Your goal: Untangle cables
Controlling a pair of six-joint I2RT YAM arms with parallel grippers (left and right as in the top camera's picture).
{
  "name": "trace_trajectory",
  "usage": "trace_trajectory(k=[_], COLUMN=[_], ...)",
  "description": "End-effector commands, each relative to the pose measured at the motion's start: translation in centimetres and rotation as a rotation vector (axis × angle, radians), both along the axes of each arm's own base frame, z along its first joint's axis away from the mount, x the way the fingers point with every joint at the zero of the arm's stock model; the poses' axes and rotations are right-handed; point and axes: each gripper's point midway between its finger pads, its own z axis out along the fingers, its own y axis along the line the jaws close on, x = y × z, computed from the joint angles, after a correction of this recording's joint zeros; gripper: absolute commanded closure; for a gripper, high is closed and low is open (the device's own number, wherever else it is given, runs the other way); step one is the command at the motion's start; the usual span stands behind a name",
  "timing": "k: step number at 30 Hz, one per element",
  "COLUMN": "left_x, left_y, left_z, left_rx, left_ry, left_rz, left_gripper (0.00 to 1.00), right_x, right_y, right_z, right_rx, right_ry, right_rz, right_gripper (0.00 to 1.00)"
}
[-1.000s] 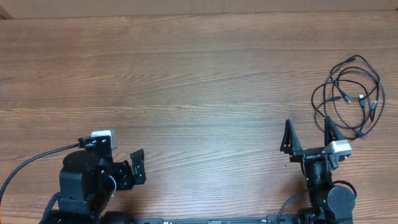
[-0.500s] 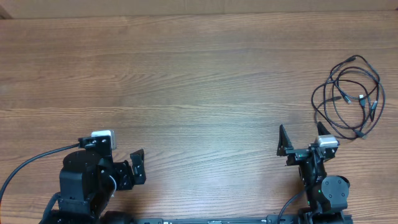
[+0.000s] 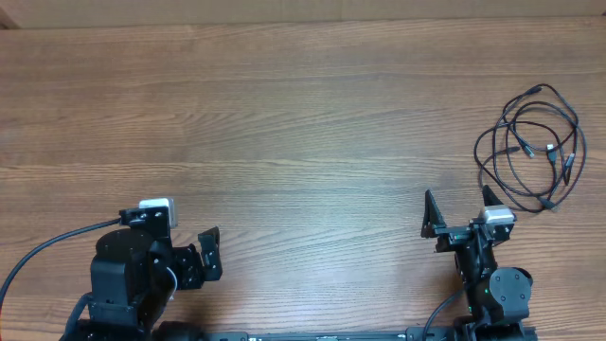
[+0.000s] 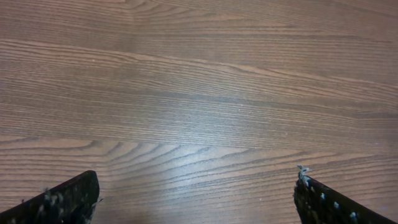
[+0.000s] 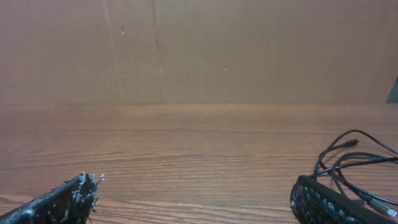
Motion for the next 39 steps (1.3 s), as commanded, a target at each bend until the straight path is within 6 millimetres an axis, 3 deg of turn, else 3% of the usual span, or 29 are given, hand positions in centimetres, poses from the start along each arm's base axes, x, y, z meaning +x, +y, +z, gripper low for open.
trace_trajectory(k=[1, 21, 25, 32, 39], left_x=[0.0, -0.4, 0.6, 2.7, 5.2], left_y=[0.0, 0.1, 0.3, 0.3, 0.2], left_z=[-0.2, -0.2, -0.5, -3.9, -4.2], left_rx=[-0.004, 0.003, 0.043, 0.027, 0.005], left_ry=[0.004, -0.013, -0.135, -0.344, -0.619], left_rz=[0.005, 0.003, -0.027, -0.015, 0.005], left_gripper=[0.0, 0.01, 0.0, 0.0, 0.0], right_x=[0.0, 0.0, 0.0, 0.0, 0.0], right_y=[0.0, 0.0, 0.0, 0.0, 0.0], right_z=[-0.2, -0.2, -0.2, -0.2, -0.2], right_rx=[-0.001, -0.001, -0.001, -0.001, -0.001], right_ry=[-0.004, -0.004, -0.004, -0.004, -0.004], right_rz=[0.003, 0.003, 0.003, 0.003, 0.003], right_gripper=[0.0, 0.0, 0.0, 0.0, 0.0])
